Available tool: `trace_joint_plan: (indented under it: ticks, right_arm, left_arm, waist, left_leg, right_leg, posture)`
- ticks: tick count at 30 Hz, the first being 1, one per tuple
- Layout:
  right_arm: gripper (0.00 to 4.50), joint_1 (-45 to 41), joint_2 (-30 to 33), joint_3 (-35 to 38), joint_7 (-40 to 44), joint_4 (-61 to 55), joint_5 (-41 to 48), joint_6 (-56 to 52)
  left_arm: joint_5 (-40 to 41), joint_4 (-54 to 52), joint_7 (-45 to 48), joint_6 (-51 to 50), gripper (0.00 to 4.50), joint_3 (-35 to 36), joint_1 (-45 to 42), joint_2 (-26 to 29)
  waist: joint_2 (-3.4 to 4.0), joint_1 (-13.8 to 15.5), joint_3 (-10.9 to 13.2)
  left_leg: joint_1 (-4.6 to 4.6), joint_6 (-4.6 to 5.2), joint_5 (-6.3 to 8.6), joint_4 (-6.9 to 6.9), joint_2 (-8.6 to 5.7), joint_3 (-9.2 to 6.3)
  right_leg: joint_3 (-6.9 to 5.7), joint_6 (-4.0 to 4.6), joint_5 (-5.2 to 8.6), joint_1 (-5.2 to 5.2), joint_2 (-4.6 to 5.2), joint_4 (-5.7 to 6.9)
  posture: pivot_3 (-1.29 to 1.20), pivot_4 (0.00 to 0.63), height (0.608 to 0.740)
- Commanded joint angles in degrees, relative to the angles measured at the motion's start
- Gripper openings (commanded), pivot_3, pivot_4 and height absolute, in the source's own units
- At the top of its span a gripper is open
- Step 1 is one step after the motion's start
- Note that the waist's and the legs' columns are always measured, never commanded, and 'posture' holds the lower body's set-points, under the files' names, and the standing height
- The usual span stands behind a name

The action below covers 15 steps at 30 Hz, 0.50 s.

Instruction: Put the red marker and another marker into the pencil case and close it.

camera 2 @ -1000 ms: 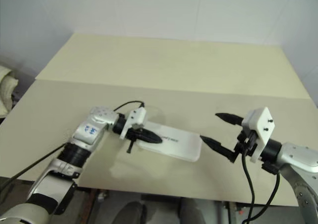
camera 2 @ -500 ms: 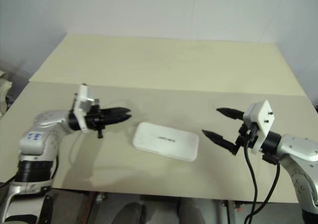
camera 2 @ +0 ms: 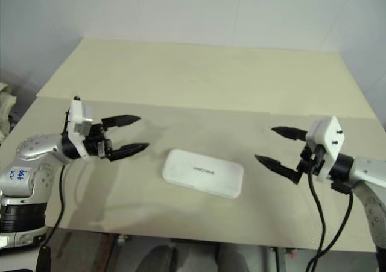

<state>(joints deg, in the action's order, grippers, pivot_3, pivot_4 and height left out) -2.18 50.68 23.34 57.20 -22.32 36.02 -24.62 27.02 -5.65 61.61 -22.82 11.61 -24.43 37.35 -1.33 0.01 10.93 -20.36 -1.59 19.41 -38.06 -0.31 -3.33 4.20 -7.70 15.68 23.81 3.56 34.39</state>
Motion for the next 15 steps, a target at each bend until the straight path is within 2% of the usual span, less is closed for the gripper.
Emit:
trace_joint_plan:
  ticks: [1,6,10,15]
  right_arm:
    - [4.5,1.0,1.9,4.2,2.2,-0.2,0.7,1.4]
    - [4.5,-0.1,2.7,4.8,3.6,3.6,-0.9,3.5]
    - [4.5,-4.4,4.7,2.4,6.0,9.2,-3.1,6.2]
    - [4.5,-6.1,3.9,0.9,6.4,11.1,-4.0,6.9]
  left_arm:
    - [-0.2,0.2,0.6,2.4,4.48,-0.4,-0.7,1.5]
    - [-0.1,-0.4,-0.1,1.6,4.48,-0.7,0.3,2.4]
    - [0.3,-2.7,-0.8,0.5,4.48,0.0,2.6,3.6]
    - [-0.1,-2.3,-1.9,1.4,4.48,-0.9,3.2,2.9]
  waist:
    - [0.0,0.0,0.0]
    - [0.0,-0.2,0.0]
    - [0.04,-0.4,0.0]
    - [0.04,-0.2,0.0]
  left_leg:
    - [0.0,0.0,0.0,-0.01,-0.01,0.01]
    - [0.05,0.0,0.0,-0.02,0.0,0.07]
    - [0.08,-0.01,-0.01,-0.04,0.0,0.12]
    - [0.09,-0.01,-0.01,-0.03,0.03,0.16]
  right_leg:
    - [0.0,0.0,0.0,-0.01,0.0,-0.06]
    - [0.02,0.0,0.0,-0.02,-0.05,0.02]
    - [0.12,0.0,0.0,-0.01,-0.04,0.06]
    - [0.02,0.04,0.02,-0.01,-0.06,0.07]
  posture:
    - [0.0,0.15,0.74]
    - [0.0,0.15,0.74]
    - [0.0,0.15,0.74]
    - [0.0,0.15,0.74]
